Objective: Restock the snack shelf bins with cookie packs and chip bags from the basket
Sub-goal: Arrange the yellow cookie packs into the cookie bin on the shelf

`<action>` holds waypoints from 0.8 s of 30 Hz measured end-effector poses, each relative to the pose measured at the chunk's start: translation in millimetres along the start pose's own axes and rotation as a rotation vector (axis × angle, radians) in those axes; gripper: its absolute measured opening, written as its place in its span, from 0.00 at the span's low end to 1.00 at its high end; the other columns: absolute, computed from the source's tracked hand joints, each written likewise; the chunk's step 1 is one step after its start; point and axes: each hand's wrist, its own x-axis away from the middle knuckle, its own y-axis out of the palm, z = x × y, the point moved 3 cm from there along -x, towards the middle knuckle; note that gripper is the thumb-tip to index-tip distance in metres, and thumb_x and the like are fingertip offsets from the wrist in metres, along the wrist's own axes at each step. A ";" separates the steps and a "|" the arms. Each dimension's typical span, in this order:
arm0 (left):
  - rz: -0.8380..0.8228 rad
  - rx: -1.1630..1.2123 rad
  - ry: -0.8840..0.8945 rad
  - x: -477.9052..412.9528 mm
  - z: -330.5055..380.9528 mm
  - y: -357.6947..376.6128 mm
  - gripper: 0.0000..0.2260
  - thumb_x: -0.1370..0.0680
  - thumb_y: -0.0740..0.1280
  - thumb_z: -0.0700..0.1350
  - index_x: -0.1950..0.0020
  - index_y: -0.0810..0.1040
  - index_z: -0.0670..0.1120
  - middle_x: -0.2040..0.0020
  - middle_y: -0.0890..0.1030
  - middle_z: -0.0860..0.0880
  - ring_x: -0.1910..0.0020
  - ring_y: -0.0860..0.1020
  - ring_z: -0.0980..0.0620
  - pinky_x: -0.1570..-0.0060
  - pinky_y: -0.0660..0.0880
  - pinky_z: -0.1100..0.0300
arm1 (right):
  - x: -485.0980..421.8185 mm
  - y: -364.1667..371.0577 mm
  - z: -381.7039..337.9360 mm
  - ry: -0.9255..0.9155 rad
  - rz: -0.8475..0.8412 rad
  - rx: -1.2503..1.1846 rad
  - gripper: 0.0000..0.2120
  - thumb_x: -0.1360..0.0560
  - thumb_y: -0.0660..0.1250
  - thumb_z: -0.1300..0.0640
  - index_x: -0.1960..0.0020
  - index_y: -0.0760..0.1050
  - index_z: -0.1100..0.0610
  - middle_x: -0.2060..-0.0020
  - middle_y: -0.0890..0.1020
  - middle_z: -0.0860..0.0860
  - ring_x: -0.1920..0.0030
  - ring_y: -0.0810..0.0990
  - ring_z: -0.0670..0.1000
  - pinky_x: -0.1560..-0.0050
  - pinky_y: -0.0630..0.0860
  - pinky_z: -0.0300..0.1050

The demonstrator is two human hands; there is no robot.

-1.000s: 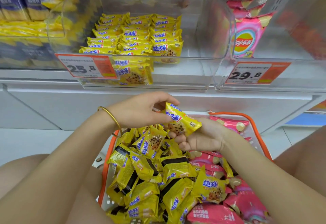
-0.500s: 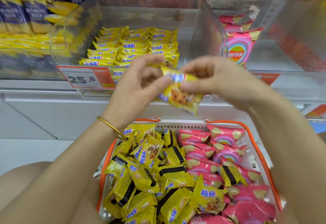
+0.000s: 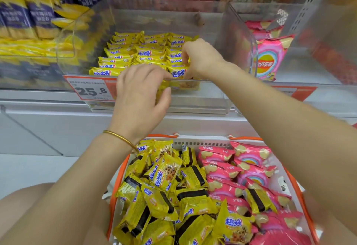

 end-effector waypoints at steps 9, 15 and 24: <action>0.068 0.041 0.070 1.8 2.2 -4.1 0.13 0.26 0.62 0.43 0.44 0.78 0.44 0.44 0.78 0.47 0.41 0.73 0.44 0.40 0.62 0.53 | 10.2 -13.3 -8.4 0.010 0.002 0.067 0.18 0.30 0.73 0.57 0.44 0.71 0.56 0.42 0.73 0.55 0.39 0.69 0.57 0.50 0.69 0.48; 0.154 0.052 0.185 21.3 21.0 -17.5 0.08 0.26 0.63 0.37 0.49 0.80 0.39 0.51 0.80 0.44 0.51 0.77 0.41 0.48 0.66 0.55 | 99.4 -54.0 -12.3 -0.146 0.239 -0.325 0.11 0.32 0.70 0.59 0.55 0.71 0.49 0.63 0.72 0.46 0.58 0.72 0.48 0.57 0.68 0.44; -0.357 0.076 -0.001 58.3 11.0 29.6 0.16 0.28 0.55 0.46 0.54 0.81 0.44 0.55 0.80 0.48 0.51 0.74 0.44 0.50 0.70 0.55 | 153.5 154.8 -5.4 0.060 -0.607 -0.357 0.25 0.26 0.69 0.48 0.35 0.70 0.60 0.39 0.76 0.56 0.39 0.74 0.55 0.45 0.70 0.44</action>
